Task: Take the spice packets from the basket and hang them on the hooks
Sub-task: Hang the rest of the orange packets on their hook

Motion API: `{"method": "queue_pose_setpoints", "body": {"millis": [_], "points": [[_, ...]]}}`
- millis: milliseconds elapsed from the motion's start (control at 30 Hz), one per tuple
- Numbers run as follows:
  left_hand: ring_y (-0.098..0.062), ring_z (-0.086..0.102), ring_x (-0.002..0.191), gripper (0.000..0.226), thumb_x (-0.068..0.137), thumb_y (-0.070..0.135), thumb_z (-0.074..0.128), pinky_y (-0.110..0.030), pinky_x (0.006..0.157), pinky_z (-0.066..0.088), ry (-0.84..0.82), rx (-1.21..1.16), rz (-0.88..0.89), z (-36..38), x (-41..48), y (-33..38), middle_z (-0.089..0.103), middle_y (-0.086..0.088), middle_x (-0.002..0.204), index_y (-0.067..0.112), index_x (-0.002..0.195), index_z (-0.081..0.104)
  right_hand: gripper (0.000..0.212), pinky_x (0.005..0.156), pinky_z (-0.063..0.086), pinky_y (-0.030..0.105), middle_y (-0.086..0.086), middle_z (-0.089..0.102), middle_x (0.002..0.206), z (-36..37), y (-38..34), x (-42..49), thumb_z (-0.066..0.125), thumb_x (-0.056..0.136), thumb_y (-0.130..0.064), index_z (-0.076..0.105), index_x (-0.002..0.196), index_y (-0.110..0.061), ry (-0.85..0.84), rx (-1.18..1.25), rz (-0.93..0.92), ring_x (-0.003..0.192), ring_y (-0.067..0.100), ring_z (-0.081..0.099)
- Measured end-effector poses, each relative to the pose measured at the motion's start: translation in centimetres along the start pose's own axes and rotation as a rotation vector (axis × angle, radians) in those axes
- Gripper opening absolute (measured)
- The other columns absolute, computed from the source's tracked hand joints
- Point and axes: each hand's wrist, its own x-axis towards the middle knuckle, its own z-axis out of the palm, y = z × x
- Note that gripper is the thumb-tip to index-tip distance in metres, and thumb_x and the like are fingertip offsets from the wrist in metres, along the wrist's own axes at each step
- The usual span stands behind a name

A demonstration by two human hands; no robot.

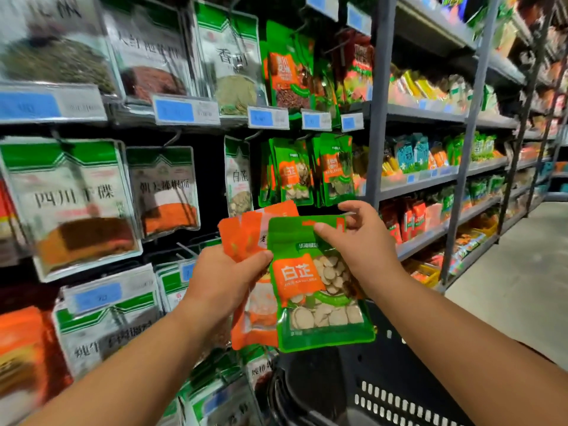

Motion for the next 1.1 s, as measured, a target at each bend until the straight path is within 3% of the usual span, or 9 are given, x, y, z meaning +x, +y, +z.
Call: {"method": "queue_pose_setpoints", "body": {"millis": [133,200,267,333,500,600,667,900,1100], "points": [[-0.001,0.058,0.047,0.019,0.087,0.021,0.079,-0.017,0.049,0.044,0.099,0.07,0.073,-1.2,1.6,1.6,0.07,0.008,0.058,0.017,0.07,0.075,0.035,0.088,0.056,0.042,0.001,0.068,0.106,-0.1,1.0,0.6,0.082,0.085,-0.038,0.064,0.11,-0.022,-0.115,0.17,0.156,0.097,0.02,0.068],[-0.005,0.05,0.042,0.031,0.088,0.02,0.078,-0.021,0.046,0.041,0.127,0.08,0.089,-1.6,2.4,2.3,0.061,0.008,0.049,0.015,0.059,0.069,0.033,0.088,0.055,0.046,0.003,0.074,0.095,-0.1,1.6,0.9,0.081,0.084,-0.046,0.071,0.093,-0.016,-0.172,0.182,0.155,0.089,0.018,0.07],[-0.016,0.058,0.046,0.028,0.088,0.021,0.078,-0.03,0.052,0.046,0.144,0.054,0.08,-2.0,3.1,3.1,0.067,0.002,0.055,0.01,0.063,0.071,0.038,0.092,0.051,0.047,0.007,0.073,0.086,0.0,1.7,1.1,0.076,0.088,-0.045,0.072,0.08,-0.009,-0.221,0.221,0.155,0.086,0.018,0.068],[-0.024,0.066,0.052,0.022,0.089,0.022,0.078,-0.036,0.055,0.052,0.144,0.028,0.067,-2.1,3.9,3.5,0.073,-0.005,0.063,0.008,0.071,0.075,0.04,0.093,0.05,0.046,0.009,0.074,0.087,0.1,1.5,1.3,0.071,0.092,-0.041,0.068,0.079,-0.003,-0.241,0.279,0.177,0.088,0.02,0.069],[-0.003,0.051,0.036,0.035,0.09,0.018,0.075,-0.02,0.044,0.041,0.105,0.045,0.063,-1.7,5.0,4.2,0.059,0.007,0.044,0.013,0.057,0.065,0.022,0.099,0.053,0.059,0.017,0.075,0.1,1.1,1.7,3.3,0.068,0.097,-0.034,0.073,0.084,-0.017,-0.207,0.285,0.199,0.103,0.04,0.07],[0.001,0.053,0.037,0.035,0.091,0.022,0.076,-0.011,0.04,0.036,0.141,0.117,0.097,-2.0,6.0,4.8,0.059,0.012,0.042,0.016,0.057,0.066,0.019,0.085,0.056,0.045,0.017,0.074,0.095,1.1,1.8,5.1,0.066,0.099,-0.031,0.071,0.09,-0.016,-0.115,0.238,0.17,0.091,0.031,0.071],[0.0,0.052,0.037,0.038,0.09,0.026,0.077,-0.018,0.045,0.039,0.165,0.152,0.118,-2.5,7.1,4.8,0.059,0.012,0.042,0.016,0.056,0.066,0.017,0.07,0.052,0.031,0.014,0.073,0.088,0.4,2.3,7.1,0.066,0.1,-0.027,0.07,0.091,-0.014,-0.049,0.226,0.164,0.079,0.021,0.069],[-0.007,0.057,0.047,0.022,0.086,0.028,0.08,-0.029,0.058,0.043,0.195,0.174,0.134,-3.3,10.4,4.6,0.066,0.007,0.052,0.012,0.072,0.076,0.018,0.098,0.055,0.057,0.016,0.075,0.106,-1.0,5.4,15.0,0.07,0.097,-0.026,0.071,0.083,-0.015,0.064,0.28,0.238,0.104,0.036,0.071],[-0.008,0.057,0.045,0.021,0.085,0.024,0.081,-0.019,0.049,0.044,0.157,0.158,0.14,-1.9,12.6,4.2,0.066,0.005,0.052,0.009,0.072,0.074,0.02,0.1,0.052,0.045,0.013,0.062,0.134,0.4,6.4,19.5,0.072,0.096,-0.03,0.07,0.079,-0.018,0.05,0.276,0.205,0.124,0.027,0.059]]}}
